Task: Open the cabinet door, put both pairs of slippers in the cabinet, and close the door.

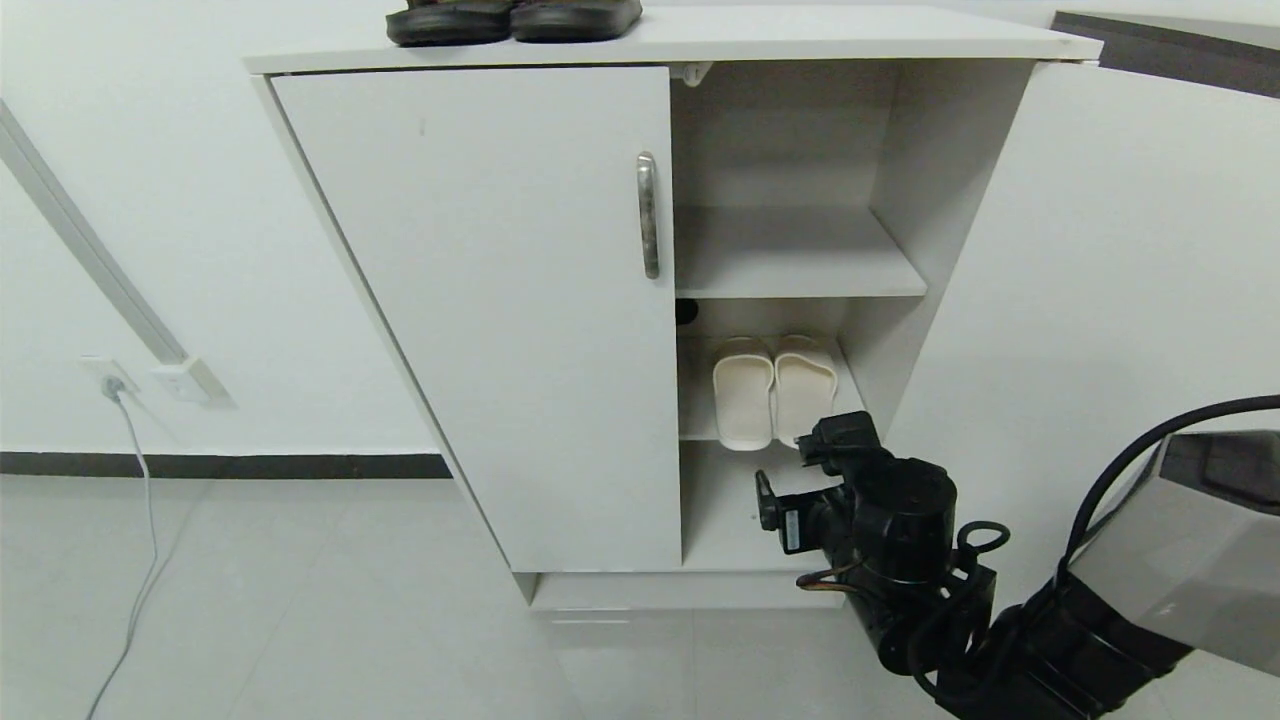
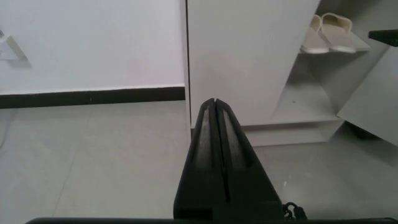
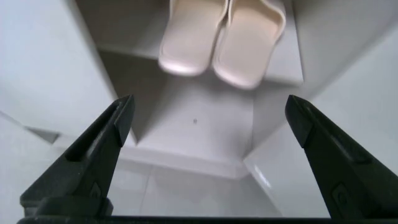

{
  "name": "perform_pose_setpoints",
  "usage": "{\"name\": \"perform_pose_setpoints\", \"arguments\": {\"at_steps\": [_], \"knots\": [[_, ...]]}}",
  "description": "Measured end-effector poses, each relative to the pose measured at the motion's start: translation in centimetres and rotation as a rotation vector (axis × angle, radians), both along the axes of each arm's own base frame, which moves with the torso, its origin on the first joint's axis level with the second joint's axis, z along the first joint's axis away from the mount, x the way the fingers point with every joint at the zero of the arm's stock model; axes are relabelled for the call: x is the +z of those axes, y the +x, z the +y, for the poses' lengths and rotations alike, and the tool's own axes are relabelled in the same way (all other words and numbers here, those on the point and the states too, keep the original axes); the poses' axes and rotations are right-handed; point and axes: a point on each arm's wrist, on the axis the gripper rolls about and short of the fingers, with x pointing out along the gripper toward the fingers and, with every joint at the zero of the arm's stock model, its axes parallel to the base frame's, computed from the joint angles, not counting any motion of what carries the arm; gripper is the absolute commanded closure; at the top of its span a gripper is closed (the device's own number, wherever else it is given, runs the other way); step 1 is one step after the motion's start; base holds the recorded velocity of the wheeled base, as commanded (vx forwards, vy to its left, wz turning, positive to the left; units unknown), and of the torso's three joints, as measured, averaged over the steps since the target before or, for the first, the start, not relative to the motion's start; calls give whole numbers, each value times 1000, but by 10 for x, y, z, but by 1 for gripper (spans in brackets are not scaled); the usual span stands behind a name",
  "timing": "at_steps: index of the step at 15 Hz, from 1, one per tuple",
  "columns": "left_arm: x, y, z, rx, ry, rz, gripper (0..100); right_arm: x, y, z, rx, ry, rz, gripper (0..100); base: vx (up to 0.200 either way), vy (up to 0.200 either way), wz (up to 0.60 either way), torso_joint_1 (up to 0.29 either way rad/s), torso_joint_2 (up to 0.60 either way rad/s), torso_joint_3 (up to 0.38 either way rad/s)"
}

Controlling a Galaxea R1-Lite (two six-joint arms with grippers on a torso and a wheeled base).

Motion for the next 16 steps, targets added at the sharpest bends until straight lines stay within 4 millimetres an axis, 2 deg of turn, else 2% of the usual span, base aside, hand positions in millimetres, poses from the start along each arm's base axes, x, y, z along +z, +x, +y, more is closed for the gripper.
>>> {"name": "perform_pose_setpoints", "arguments": {"at_steps": [10,16], "knots": [[0,0,0,0,1,0,100,0,0,-1,-1,-2,1,0,0,0,0,0,0,0],[0,0,0,0,1,0,100,0,-1,0,3,-4,0,0,0,0,0,2,3,161]]}}
